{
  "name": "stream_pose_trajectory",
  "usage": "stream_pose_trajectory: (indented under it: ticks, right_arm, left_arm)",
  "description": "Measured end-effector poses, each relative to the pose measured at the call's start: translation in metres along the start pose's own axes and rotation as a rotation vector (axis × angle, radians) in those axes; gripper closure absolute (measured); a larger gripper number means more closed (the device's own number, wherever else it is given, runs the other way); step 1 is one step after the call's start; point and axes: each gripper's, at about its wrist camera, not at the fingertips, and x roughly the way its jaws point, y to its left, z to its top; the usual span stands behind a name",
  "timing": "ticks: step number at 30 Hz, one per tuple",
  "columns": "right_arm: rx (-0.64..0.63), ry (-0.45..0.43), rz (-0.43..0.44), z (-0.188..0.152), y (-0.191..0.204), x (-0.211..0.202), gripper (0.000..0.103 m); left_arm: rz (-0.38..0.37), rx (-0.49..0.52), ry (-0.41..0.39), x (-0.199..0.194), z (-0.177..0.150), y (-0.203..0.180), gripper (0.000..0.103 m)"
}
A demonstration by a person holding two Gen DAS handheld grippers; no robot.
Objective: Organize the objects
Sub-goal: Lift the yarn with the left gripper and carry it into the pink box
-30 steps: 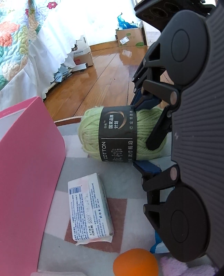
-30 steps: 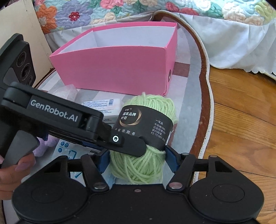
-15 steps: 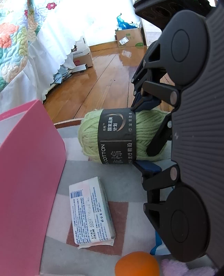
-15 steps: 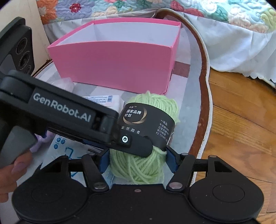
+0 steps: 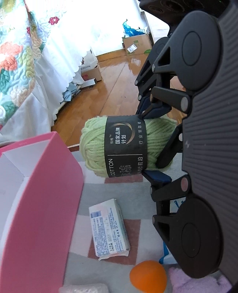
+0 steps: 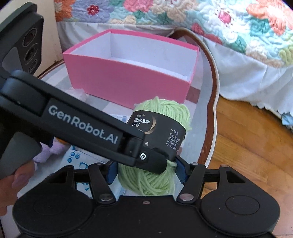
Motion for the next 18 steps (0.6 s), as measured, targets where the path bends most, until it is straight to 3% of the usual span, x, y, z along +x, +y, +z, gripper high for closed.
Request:
stream_pose_trajectory:
  ticks: [18]
  right_arm:
    - [-0.074,-0.107,0.037,0.024,0.026,-0.038,0.033]
  left_arm:
    - [0.060,0.040,-0.090,-0.061,0.013,-0.022,0.045]
